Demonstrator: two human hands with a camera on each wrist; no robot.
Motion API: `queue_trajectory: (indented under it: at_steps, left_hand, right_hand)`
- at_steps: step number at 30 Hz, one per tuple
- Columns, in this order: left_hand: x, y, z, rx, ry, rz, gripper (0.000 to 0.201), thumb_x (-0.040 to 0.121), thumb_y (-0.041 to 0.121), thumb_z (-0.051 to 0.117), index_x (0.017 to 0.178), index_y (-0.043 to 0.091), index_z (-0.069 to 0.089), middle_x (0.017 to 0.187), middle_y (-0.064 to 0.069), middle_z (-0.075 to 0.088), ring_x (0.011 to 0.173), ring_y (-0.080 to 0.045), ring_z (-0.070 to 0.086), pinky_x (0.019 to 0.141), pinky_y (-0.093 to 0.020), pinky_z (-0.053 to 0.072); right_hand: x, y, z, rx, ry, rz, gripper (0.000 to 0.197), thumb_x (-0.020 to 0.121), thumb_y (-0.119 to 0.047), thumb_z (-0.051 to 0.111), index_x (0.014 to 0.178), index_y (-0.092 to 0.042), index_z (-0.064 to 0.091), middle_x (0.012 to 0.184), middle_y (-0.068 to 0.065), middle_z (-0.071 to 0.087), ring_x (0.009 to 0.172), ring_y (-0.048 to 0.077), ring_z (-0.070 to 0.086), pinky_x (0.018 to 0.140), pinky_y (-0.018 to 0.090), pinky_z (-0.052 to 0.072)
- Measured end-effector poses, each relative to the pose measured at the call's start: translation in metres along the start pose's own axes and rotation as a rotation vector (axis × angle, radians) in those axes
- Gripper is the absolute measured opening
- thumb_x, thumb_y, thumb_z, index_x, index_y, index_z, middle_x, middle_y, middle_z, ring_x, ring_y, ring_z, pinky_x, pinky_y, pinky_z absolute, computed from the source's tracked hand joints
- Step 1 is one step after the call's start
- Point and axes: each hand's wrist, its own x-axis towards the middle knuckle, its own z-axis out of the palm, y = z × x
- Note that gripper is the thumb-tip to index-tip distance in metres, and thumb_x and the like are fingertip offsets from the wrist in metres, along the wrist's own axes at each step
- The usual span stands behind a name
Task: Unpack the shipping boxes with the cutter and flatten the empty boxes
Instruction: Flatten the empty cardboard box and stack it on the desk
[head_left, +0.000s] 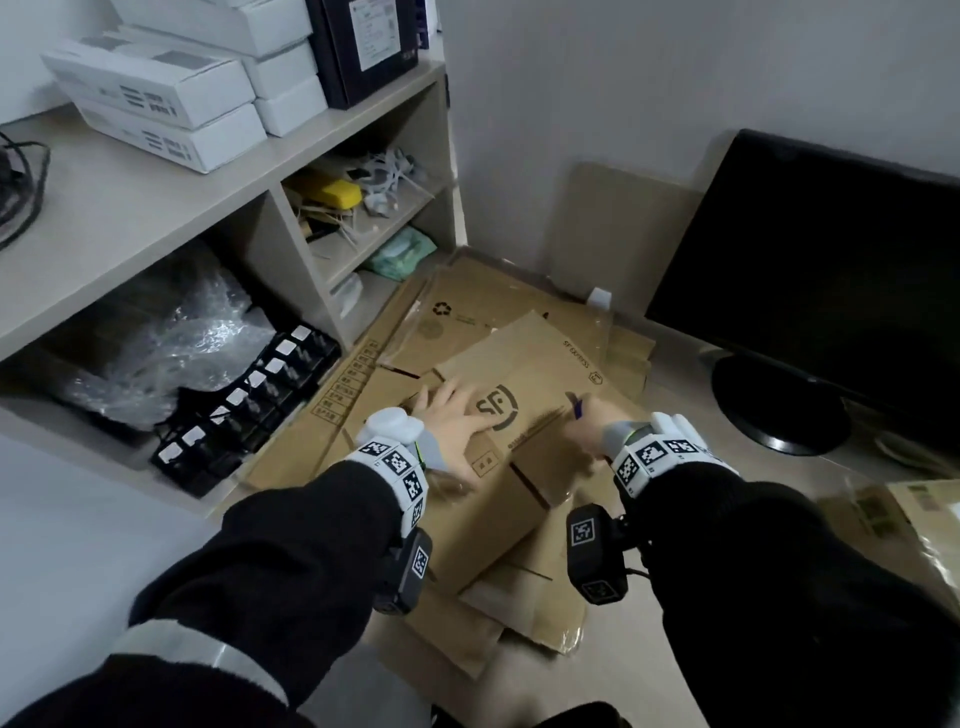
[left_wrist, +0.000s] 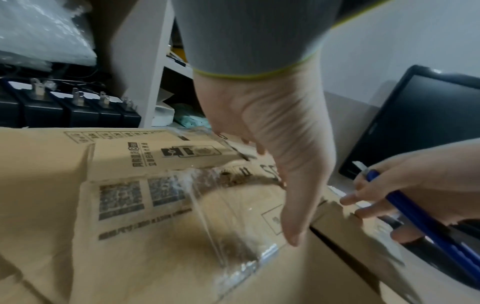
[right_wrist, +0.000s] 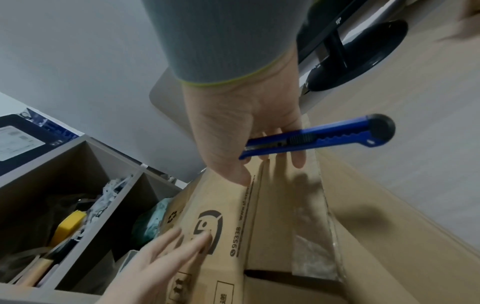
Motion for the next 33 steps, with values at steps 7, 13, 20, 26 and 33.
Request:
queue_trajectory:
  at_steps: [7, 13, 20, 26, 33]
  left_hand:
    - [0.026, -0.016, 0.031, -0.1, -0.127, -0.131, 0.113, 0.063, 0.068, 0.07, 0.146, 0.053, -0.005, 0.158, 0.007, -0.022, 0.144, -0.037, -0.018, 0.111, -0.066, 0.014]
    - [0.031, -0.018, 0.021, -0.065, 0.018, -0.52, 0.107, 0.065, 0.09, 0.037, 0.151, 0.038, 0.0, 0.15, -0.01, 0.012, 0.133, -0.038, 0.017, 0.102, -0.061, 0.03]
    - [0.033, -0.016, 0.028, -0.151, 0.02, -0.481, 0.109, 0.066, 0.085, 0.048, 0.151, 0.039, -0.003, 0.154, -0.008, 0.001, 0.135, -0.037, 0.01, 0.105, -0.064, 0.025]
    - [0.032, -0.022, 0.022, -0.104, -0.116, -0.261, 0.097, 0.072, 0.067, 0.056, 0.146, 0.051, -0.006, 0.156, 0.004, -0.027, 0.145, -0.035, -0.013, 0.105, -0.071, 0.02]
    - [0.026, -0.023, 0.015, -0.128, -0.111, -0.237, 0.088, 0.083, 0.049, 0.058, 0.15, 0.046, 0.0, 0.155, 0.001, -0.031, 0.143, -0.037, -0.021, 0.107, -0.068, 0.016]
  right_hand:
    - [0.028, 0.003, 0.001, -0.088, 0.057, 0.037, 0.03, 0.092, -0.018, 0.046, 0.119, -0.005, 0.05, 0.119, 0.014, 0.05, 0.103, 0.031, 0.056, 0.075, 0.033, 0.045]
    - [0.045, 0.006, 0.0, -0.007, 0.059, 0.155, 0.048, 0.088, -0.022, 0.051, 0.133, -0.007, 0.043, 0.136, 0.015, 0.039, 0.12, 0.036, 0.048, 0.094, 0.038, 0.043]
    - [0.042, 0.004, 0.026, -0.04, -0.03, 0.212, 0.054, 0.092, -0.03, 0.055, 0.135, -0.002, 0.039, 0.134, 0.017, 0.04, 0.117, 0.031, 0.052, 0.088, 0.031, 0.044]
    - [0.035, -0.002, 0.029, 0.08, -0.002, 0.238, 0.047, 0.091, -0.039, 0.048, 0.122, -0.004, 0.05, 0.122, 0.017, 0.052, 0.1, 0.032, 0.061, 0.084, 0.037, 0.055]
    - [0.02, -0.009, 0.035, 0.237, -0.025, 0.264, 0.033, 0.085, -0.02, 0.053, 0.11, -0.001, 0.058, 0.109, 0.018, 0.059, 0.085, 0.03, 0.065, 0.058, 0.026, 0.054]
